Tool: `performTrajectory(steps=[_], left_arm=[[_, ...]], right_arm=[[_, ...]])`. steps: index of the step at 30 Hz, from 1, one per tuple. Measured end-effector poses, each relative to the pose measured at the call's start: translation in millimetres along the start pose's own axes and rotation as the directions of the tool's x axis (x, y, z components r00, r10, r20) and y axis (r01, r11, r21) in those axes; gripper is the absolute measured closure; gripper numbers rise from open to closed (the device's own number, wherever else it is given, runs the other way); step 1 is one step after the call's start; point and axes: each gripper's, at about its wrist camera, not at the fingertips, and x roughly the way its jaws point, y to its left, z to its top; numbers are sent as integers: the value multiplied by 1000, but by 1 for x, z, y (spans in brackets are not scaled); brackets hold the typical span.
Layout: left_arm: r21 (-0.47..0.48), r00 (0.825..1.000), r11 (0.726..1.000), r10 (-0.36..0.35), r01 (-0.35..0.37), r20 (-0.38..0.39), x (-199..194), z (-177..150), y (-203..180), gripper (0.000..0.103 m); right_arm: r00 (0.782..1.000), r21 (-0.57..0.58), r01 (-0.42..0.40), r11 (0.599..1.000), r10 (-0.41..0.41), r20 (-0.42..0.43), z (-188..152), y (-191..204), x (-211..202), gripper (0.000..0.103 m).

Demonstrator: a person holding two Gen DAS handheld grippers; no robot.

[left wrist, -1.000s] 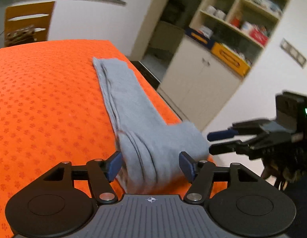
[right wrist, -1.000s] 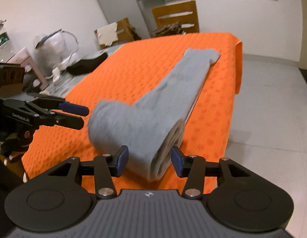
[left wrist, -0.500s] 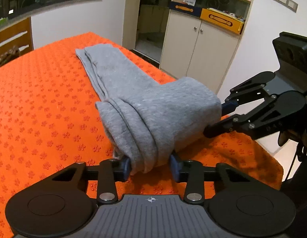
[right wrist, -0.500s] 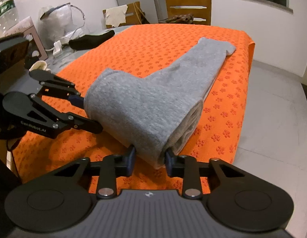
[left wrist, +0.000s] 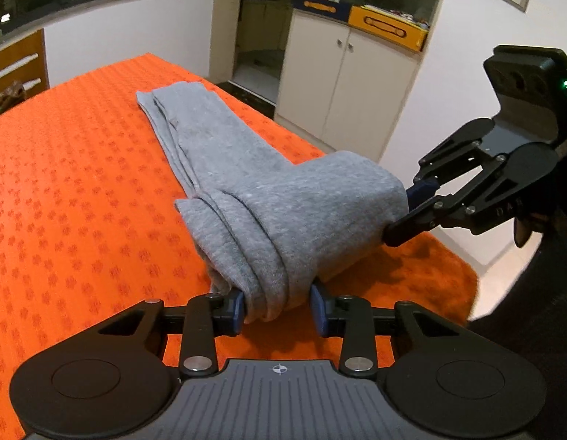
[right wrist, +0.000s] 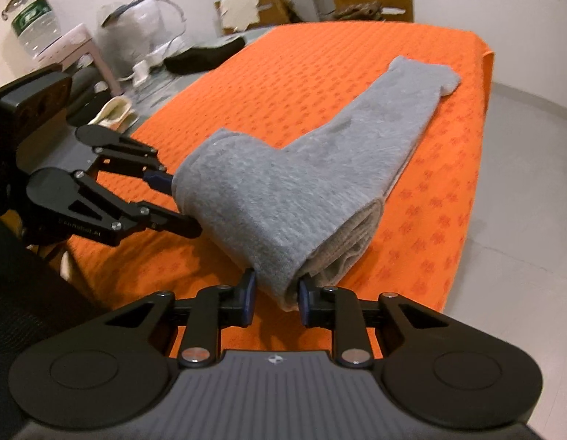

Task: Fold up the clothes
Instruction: 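Grasp the rolled bundle with both grippers and roll it further, then regrasp the rolled bundle with both grippers and roll it over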

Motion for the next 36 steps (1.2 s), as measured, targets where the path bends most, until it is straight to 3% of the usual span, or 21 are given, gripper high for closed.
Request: performTrajectory(steps=[5,9,20,36], left_arm=[[-30,999,999,-45,44,-31,-14,-12,-4,65],[-40,999,999,-37,37,-18,-18,-14,-4,65],[-55,999,998,-2,5,43,-16,18,-3,65],[-192,990,978,98,-77,105,8,69,22,64]], right_arm=[[998,6,-40,999,41,-37,-13,20,-7,77],[999,29,-31,999,32,-18,-17,21,-13,77],[998,76,18,997,-23,60,1,3,-24,76],[978,266,61,962,-111,178,52,-42,-13,73]])
